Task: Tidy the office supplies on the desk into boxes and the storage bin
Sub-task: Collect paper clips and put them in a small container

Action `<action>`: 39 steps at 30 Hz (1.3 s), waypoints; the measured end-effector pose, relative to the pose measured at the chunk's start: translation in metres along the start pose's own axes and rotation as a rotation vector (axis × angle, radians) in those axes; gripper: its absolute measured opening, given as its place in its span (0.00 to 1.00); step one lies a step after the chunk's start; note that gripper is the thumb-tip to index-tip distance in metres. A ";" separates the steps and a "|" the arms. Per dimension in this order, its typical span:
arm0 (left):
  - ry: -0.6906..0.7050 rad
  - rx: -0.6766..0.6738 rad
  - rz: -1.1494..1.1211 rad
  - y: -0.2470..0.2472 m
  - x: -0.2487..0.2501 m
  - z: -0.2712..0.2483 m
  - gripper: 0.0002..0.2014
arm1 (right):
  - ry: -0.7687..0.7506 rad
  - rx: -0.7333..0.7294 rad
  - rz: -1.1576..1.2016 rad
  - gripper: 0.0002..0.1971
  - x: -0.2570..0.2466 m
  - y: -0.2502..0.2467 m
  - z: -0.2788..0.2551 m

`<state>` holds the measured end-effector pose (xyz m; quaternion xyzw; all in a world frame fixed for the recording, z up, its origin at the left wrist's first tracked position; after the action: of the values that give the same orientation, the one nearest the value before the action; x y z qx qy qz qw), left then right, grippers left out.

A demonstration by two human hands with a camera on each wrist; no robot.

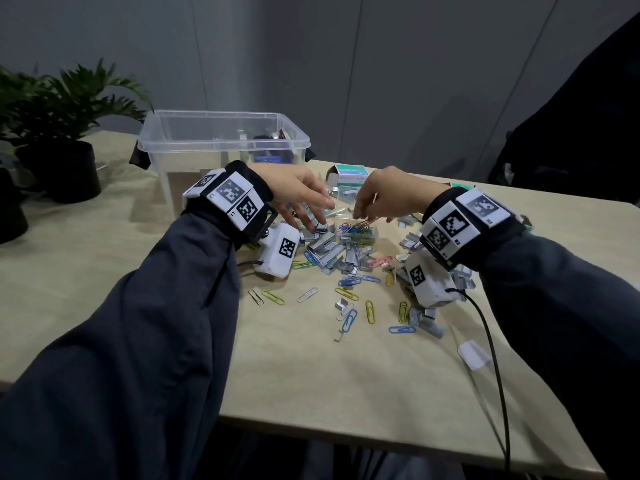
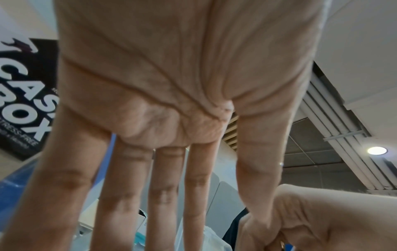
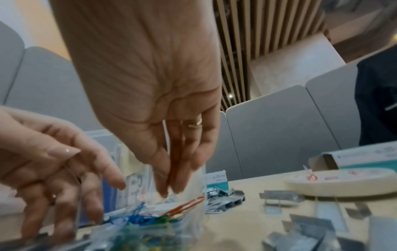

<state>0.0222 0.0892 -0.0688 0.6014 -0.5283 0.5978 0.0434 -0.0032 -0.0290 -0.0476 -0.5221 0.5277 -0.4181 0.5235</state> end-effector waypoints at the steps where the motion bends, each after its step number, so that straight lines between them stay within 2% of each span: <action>1: -0.002 -0.001 -0.001 0.000 0.000 0.000 0.19 | 0.013 0.045 -0.072 0.11 0.002 -0.003 0.000; 3: -0.007 -0.009 0.006 0.002 0.001 0.000 0.18 | 0.030 0.023 -0.183 0.08 0.005 0.001 0.000; 6: -0.003 -0.019 0.033 0.007 0.004 0.000 0.18 | 0.003 -0.070 -0.101 0.10 0.002 0.010 -0.001; 10: 0.022 0.027 0.109 0.007 0.010 0.002 0.16 | 0.004 -0.011 -0.026 0.08 0.001 0.004 0.000; 15: 0.052 0.031 0.397 0.012 0.020 0.001 0.16 | 0.055 -0.089 0.007 0.11 0.009 0.009 -0.003; 19: 0.082 0.048 0.542 0.017 0.031 -0.002 0.15 | 0.062 -0.015 0.082 0.08 0.011 -0.010 -0.017; 21: 0.112 0.054 0.544 0.022 0.036 -0.006 0.12 | 0.053 -0.090 0.092 0.04 0.011 -0.009 -0.029; 23: 0.109 0.010 0.527 0.031 0.036 -0.010 0.11 | 0.050 -0.236 0.072 0.06 0.010 0.001 -0.043; 25: 0.076 -0.079 0.539 0.045 0.032 -0.017 0.12 | 0.058 -0.305 0.016 0.11 0.011 0.010 -0.051; 28: 0.052 -0.174 0.642 0.065 0.030 -0.030 0.16 | 0.086 -0.265 -0.084 0.19 0.014 0.015 -0.051; 31: 0.071 -0.197 0.769 0.084 0.037 -0.043 0.27 | 0.110 -0.328 -0.119 0.23 0.013 0.030 -0.050; 34: 0.033 -0.230 0.817 0.098 0.036 -0.048 0.37 | 0.111 -0.326 -0.179 0.23 0.009 0.035 -0.050; 35: 0.032 -0.236 0.858 0.101 0.036 -0.048 0.36 | 0.103 -0.317 -0.170 0.22 0.007 0.037 -0.049; 39: 0.087 -0.179 0.950 0.108 0.045 -0.040 0.20 | 0.058 -0.279 -0.124 0.10 0.003 0.043 -0.044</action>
<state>-0.0916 0.0431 -0.0860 0.2623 -0.7915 0.5281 -0.1605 -0.0512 -0.0317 -0.0859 -0.6090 0.5622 -0.3874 0.4037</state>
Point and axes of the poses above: each hand's wrist, its own z-axis towards the middle knuckle, its own y-axis out of the palm, x = y × z, the point moved 9 cm from there along z, towards the middle knuckle
